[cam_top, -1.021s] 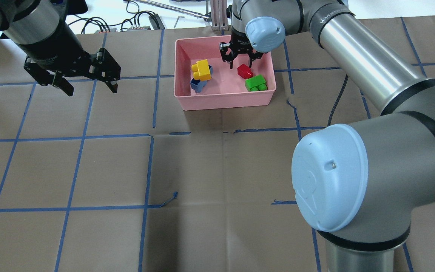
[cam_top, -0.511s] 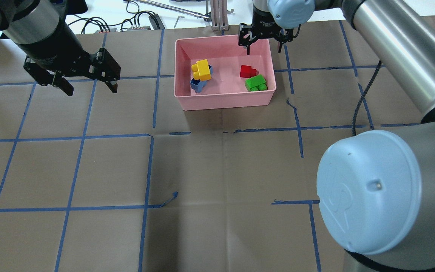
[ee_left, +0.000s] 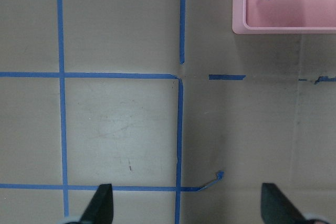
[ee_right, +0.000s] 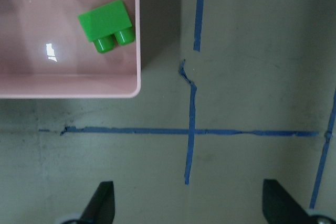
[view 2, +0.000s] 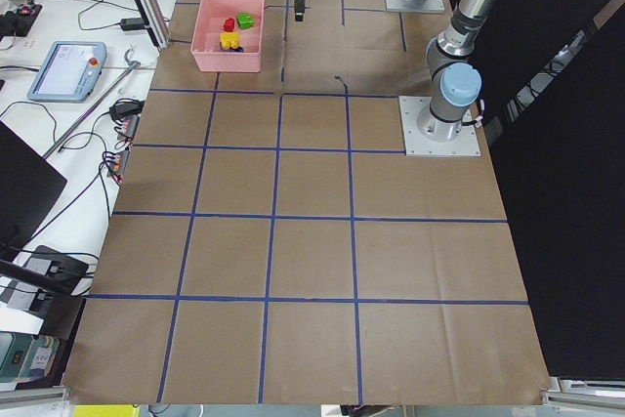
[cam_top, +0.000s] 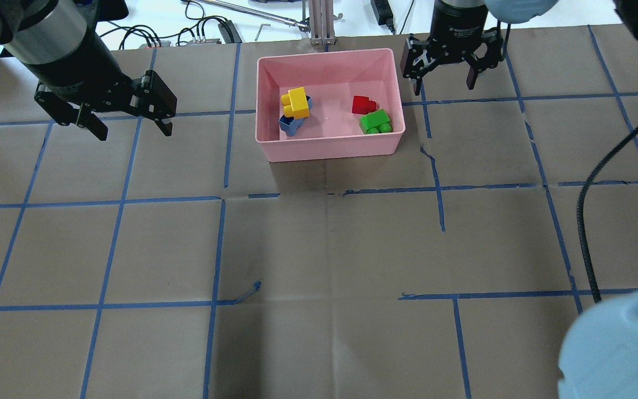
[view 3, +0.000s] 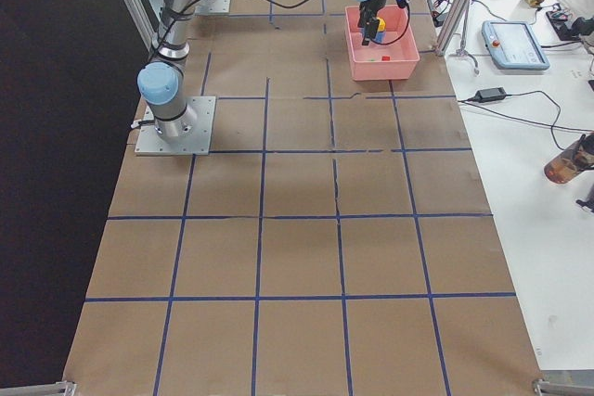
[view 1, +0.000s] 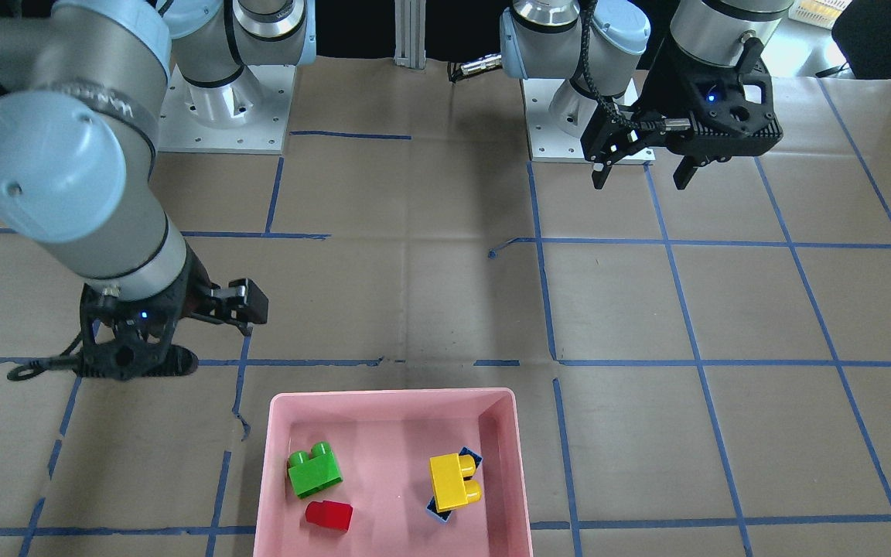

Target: Put all blocks into box

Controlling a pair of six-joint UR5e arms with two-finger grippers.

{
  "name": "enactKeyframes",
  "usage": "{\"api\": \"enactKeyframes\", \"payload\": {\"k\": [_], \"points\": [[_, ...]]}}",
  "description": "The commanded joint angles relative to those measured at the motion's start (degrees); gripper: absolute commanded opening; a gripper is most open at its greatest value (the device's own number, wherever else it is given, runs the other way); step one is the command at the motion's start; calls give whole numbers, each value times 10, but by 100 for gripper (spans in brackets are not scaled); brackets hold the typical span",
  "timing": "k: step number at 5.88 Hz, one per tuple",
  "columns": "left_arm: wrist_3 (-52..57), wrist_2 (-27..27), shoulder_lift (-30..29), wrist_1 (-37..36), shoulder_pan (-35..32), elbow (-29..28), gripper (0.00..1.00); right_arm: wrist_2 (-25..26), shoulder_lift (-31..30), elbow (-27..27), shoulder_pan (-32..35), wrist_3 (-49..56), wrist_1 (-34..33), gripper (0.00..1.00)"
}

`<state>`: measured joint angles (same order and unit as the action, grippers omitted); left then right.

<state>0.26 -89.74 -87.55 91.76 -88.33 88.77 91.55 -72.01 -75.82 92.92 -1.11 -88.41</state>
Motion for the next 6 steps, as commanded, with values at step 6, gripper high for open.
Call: {"api": "enactKeyframes", "payload": {"k": [6], "points": [[0,0,1,0,1,-1,100,-26,-140,-88,-13,-23,29,99]]}}
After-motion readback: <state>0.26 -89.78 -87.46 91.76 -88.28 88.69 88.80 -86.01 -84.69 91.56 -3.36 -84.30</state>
